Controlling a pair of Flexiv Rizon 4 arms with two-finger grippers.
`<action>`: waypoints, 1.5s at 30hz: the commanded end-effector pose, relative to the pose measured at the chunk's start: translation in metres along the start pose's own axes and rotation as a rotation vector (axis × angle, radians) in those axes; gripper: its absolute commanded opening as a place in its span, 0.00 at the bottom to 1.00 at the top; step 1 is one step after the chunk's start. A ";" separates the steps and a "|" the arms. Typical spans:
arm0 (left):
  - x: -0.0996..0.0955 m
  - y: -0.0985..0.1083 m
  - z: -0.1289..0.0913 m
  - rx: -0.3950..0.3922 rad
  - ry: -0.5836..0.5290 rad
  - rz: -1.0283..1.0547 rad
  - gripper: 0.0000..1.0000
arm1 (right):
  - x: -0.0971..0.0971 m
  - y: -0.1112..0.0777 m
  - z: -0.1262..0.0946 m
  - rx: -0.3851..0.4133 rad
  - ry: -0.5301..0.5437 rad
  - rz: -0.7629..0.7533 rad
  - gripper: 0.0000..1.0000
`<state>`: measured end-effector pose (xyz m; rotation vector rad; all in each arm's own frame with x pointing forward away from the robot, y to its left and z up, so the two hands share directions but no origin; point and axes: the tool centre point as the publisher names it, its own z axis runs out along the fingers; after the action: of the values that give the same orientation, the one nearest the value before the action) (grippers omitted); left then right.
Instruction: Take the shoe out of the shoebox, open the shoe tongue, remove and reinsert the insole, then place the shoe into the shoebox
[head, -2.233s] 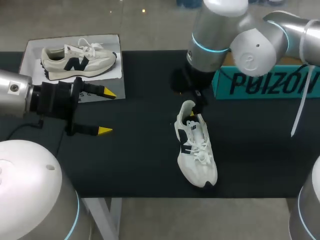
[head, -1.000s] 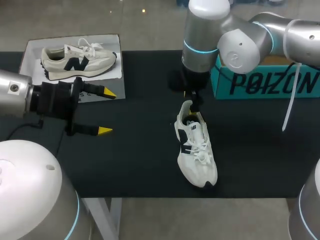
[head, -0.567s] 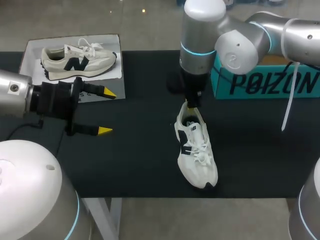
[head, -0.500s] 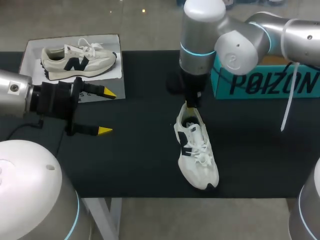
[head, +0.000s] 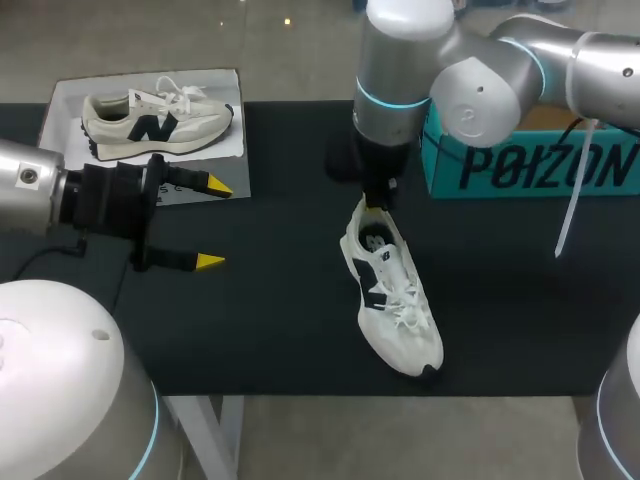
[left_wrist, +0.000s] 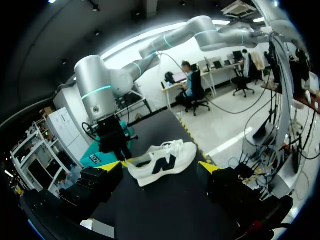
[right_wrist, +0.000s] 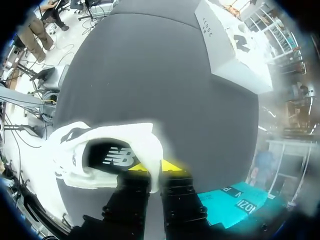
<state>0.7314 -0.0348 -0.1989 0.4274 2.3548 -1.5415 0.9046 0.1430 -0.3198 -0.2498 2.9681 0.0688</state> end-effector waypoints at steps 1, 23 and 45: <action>0.000 0.000 0.000 -0.001 0.002 0.000 1.00 | -0.003 -0.004 -0.050 0.026 -0.018 -0.015 0.00; 0.000 0.000 0.000 -0.001 0.002 0.000 1.00 | -0.064 -0.075 -0.207 0.025 -0.090 0.076 0.00; 0.000 0.000 0.000 -0.001 0.002 0.000 1.00 | -0.075 -0.077 -0.211 0.035 -0.100 0.126 0.00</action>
<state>0.7314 -0.0348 -0.1989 0.4274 2.3548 -1.5414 0.9481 0.0668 -0.1085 -0.1221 2.8825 0.0536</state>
